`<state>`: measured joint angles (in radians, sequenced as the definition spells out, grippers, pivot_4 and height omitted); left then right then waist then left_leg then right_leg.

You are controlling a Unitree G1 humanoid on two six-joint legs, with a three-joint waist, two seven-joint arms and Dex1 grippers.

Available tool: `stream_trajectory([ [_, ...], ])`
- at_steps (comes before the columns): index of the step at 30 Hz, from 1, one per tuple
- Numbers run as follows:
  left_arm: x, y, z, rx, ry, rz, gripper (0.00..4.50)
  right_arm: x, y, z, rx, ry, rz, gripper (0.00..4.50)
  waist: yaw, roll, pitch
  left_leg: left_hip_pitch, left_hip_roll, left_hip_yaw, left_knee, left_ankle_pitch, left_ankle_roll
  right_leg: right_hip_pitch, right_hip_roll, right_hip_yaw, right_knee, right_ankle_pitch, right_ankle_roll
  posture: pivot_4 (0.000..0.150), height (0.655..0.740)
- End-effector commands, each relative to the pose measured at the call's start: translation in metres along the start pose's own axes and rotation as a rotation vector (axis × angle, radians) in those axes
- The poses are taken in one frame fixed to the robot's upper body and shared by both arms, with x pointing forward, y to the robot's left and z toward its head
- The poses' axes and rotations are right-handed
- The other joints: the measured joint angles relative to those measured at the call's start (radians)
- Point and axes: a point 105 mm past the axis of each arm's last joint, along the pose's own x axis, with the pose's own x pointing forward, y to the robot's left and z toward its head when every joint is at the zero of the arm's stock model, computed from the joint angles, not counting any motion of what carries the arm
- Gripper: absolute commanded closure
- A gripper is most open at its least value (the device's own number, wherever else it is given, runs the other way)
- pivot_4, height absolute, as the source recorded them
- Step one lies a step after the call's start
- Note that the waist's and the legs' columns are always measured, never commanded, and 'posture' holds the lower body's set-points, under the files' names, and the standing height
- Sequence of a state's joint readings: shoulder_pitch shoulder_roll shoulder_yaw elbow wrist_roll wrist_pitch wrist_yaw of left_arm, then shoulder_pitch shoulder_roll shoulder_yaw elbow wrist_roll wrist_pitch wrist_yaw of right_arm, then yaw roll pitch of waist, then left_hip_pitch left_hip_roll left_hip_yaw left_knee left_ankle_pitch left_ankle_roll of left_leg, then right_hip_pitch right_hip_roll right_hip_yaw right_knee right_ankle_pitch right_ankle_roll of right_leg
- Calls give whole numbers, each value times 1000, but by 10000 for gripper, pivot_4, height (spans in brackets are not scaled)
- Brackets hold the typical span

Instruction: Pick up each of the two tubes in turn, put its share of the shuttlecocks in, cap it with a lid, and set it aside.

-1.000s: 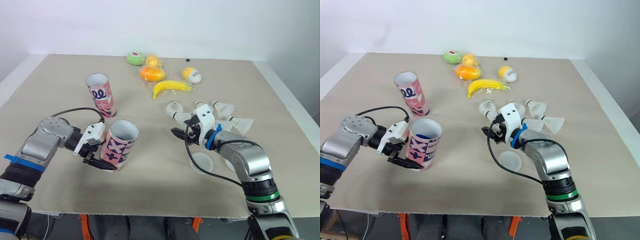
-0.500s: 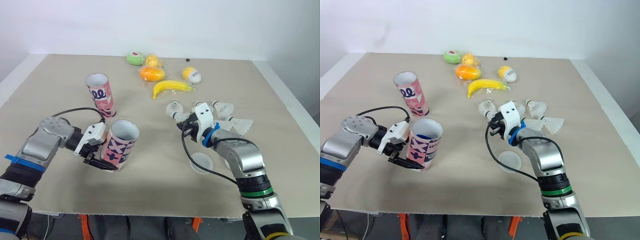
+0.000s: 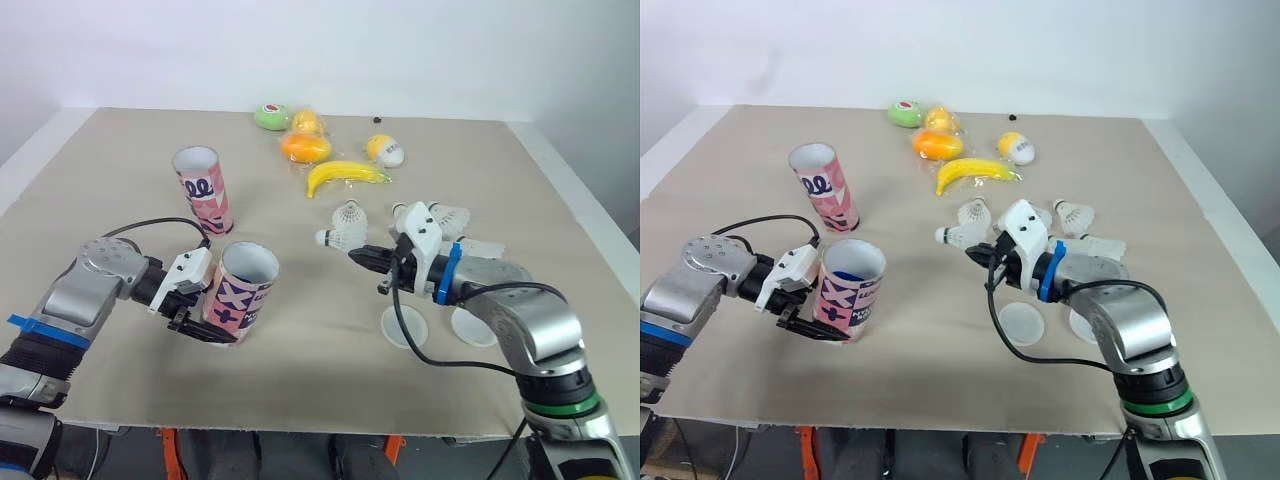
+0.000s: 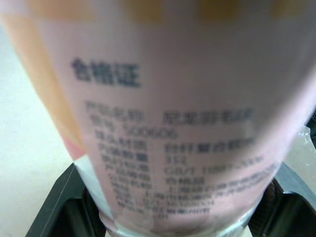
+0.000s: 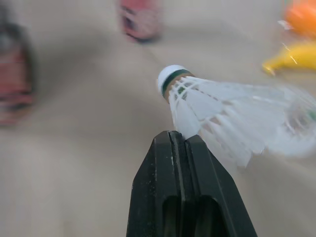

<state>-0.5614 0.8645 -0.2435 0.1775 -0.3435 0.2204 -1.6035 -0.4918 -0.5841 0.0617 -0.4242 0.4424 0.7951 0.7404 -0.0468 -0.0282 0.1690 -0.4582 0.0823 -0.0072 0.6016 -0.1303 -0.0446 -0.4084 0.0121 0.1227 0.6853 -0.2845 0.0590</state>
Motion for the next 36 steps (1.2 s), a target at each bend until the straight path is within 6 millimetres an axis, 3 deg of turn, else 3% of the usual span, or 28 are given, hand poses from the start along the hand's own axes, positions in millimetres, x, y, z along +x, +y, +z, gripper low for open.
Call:
stream_trajectory([
  [1, -5, 2, 9, 40, -10, 12, 15883, -6, 14, 40, -137, -123, 91, 44510, -1, 0, 0, 0, 0, 0, 0, 0, 0, 0, 0, 0, 0, 0, 0, 1500, 7400],
  [6, -3, 6, 8, 34, -5, 10, 15883, -10, 50, 62, -369, -141, 370, 44510, 0, 1, 1, 0, 0, 0, 0, 0, 0, 0, 0, 0, 0, 0, 0, 1500, 7400],
  [9, -2, 8, 7, 26, -4, 5, 15883, -6, 46, 74, -465, -128, 417, 44510, 0, 2, 1, 0, 0, 0, 0, 0, 0, 0, 0, -1, 0, 0, 0, 1500, 7400],
  [20, 0, 9, 9, 24, -8, 1, 15883, 19, 45, 83, -646, -36, 537, 44510, 0, 4, 2, 0, 0, 0, 0, 0, 0, -1, 0, -1, 0, 0, -1, 1500, 7400],
  [21, 0, 9, 9, 25, -9, 1, 15883, 20, 45, 84, -654, -32, 546, 39931, 0, 4, 2, 0, 0, 0, 0, 0, 0, -1, 0, -1, 0, 0, -1, 1500, 7400],
  [22, 0, 9, 9, 25, -10, 1, 15883, 21, 47, 86, -653, -33, 565, 39931, 0, 4, 2, 0, 0, 0, 0, 0, 0, -1, 0, -1, 0, -1, -2, 1500, 7400],
  [24, 1, 9, 9, 26, -12, 1, 15883, 20, 52, 93, -635, -56, 607, 34750, 0, 4, 2, 0, 0, 0, 0, 0, 0, -1, 0, -1, 0, 0, -2, 1500, 7400],
  [25, 1, 9, 9, 26, -13, 1, 15883, 19, 53, 96, -620, -73, 619, 28513, 0, 4, 2, 0, 0, 0, 0, 0, 0, -1, 0, -1, 1, 0, -2, 1500, 7400],
  [29, 2, 8, 8, 24, -17, 0, 15883, 7, 53, 96, -492, -116, 654, 11843, 2, 4, 2, 0, 0, 0, 0, 0, 0, -1, 0, -1, 1, 0, -3, 1500, 7400],
  [32, 3, 8, 9, 26, -21, -2, 15883, 6, 31, 84, -361, -118, 530, 11843, 3, 4, 2, 0, 0, -1, 1, 0, 0, 0, -1, -1, 1, 2, -6, 1500, 7400],
  [36, 3, 7, 8, 25, -25, -1, 15883, 21, -18, 43, -180, -62, 182, 11843, 2, 4, 2, 0, 0, -1, 1, 0, 0, 0, 0, -2, 2, 2, -6, 1500, 7400],
])
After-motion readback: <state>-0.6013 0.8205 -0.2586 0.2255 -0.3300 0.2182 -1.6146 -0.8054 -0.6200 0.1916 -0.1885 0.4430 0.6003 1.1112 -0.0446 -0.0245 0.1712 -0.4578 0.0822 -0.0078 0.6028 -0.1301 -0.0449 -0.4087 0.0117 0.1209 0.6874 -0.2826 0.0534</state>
